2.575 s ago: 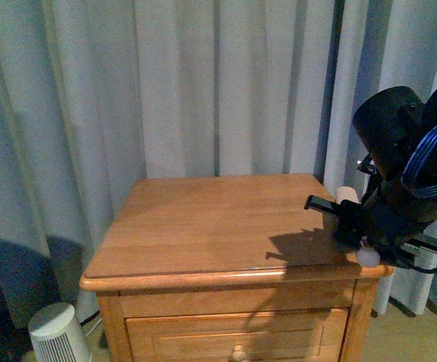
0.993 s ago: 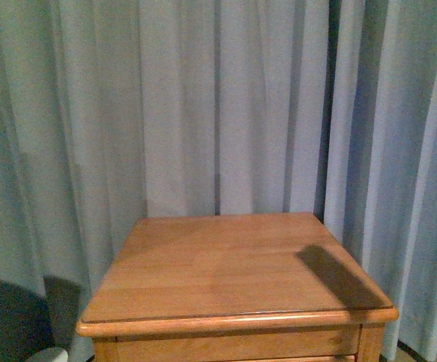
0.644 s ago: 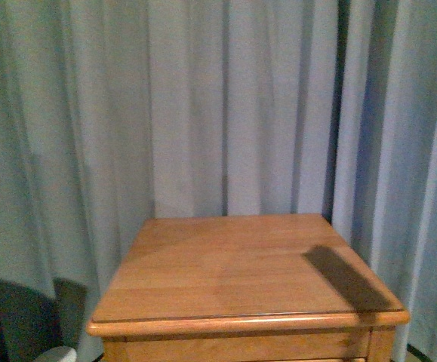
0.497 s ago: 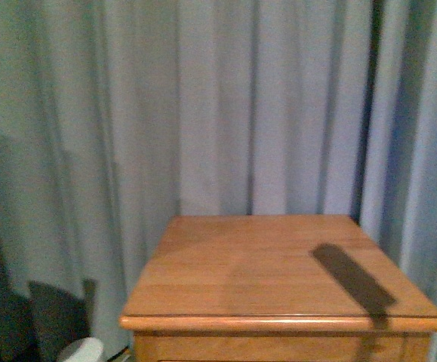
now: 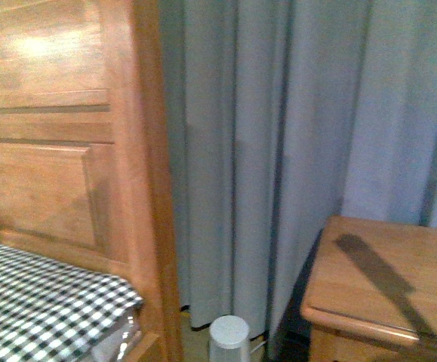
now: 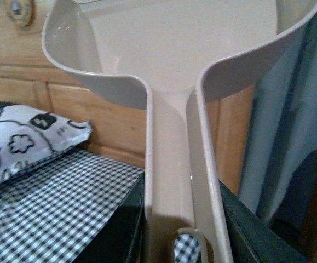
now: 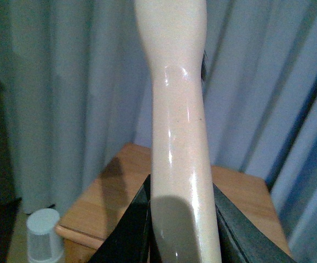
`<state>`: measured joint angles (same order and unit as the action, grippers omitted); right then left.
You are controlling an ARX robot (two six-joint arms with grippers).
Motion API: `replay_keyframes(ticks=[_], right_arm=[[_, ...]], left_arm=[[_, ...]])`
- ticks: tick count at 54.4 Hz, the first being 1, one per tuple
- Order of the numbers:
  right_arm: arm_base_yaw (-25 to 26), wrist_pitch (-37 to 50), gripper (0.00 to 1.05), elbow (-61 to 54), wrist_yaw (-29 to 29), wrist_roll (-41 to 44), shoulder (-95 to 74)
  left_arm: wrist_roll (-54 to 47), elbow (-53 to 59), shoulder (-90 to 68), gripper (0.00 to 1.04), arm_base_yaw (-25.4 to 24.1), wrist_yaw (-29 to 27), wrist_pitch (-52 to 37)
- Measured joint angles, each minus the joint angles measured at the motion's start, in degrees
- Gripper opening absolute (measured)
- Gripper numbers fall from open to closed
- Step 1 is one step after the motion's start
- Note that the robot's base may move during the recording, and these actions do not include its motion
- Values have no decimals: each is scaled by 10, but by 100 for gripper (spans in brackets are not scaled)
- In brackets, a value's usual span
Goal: Clean up trash
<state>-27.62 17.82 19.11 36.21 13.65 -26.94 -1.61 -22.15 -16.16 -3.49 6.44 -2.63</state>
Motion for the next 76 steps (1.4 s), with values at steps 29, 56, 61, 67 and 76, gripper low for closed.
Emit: replay_keyframes(ticks=[29, 56, 61, 67, 76], right_arm=[[0, 0, 20, 0, 1, -1, 0], [0, 0, 20, 0, -2, -1, 0], [-1, 0, 20, 0, -6, -1, 0], [-2, 0, 20, 0, -8, -1, -3], [-1, -1, 20, 0, 1, -1, -2]], left_arm=[[0, 0, 1, 28, 0, -2, 0], [0, 1, 1, 28, 0, -3, 0], [1, 1, 2, 28, 0, -6, 0], [3, 1, 3, 28, -1, -9, 0], [2, -1, 0, 28, 0, -1, 8]])
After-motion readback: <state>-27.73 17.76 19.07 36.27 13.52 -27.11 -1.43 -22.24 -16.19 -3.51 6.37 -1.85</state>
